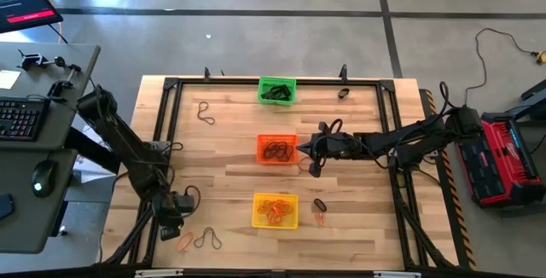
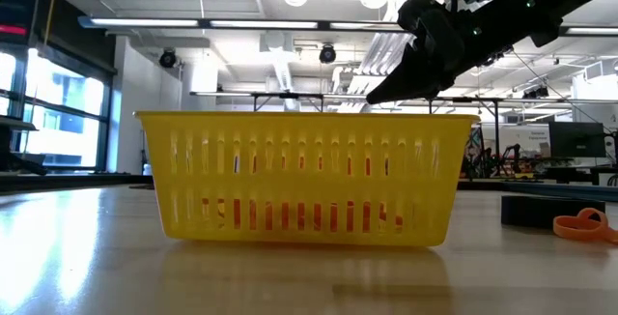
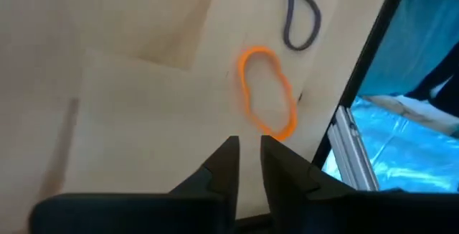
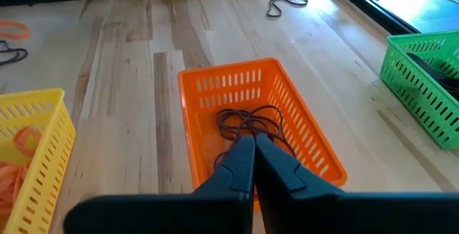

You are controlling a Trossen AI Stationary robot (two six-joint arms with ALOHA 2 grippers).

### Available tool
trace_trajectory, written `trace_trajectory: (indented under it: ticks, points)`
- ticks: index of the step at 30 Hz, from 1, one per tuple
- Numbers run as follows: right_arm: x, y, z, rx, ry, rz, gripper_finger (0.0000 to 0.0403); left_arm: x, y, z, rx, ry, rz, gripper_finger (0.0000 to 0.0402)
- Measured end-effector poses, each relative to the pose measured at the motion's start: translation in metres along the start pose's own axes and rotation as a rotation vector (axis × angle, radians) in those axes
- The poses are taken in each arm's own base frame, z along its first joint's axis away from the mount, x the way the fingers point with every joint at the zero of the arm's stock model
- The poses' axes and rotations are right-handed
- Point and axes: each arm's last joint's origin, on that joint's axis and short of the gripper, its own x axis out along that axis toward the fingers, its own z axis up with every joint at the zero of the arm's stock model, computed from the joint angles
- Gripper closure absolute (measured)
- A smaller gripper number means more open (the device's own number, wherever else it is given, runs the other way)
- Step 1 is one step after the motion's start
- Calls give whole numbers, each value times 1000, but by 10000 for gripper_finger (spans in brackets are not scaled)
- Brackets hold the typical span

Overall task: Sort rubber bands into baskets
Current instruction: Put the orange rubber band into the yellow bin

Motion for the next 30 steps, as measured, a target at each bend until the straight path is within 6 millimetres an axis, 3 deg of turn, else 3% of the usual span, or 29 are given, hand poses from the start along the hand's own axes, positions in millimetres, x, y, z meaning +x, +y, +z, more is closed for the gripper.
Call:
trace_trajectory:
  ticks: [8, 18, 30]
  points:
    - [0, 0, -1, -2, 6, -1, 403, 17, -9, 4, -73, 9, -62, 307]
    - [0, 0, -2, -4, 19, -2, 403, 35, -14, 9, -154, 46, 132, 305]
    - [0, 0, -3, -7, 26, -3, 403, 37, -24, 14, -198, -44, 146, 309]
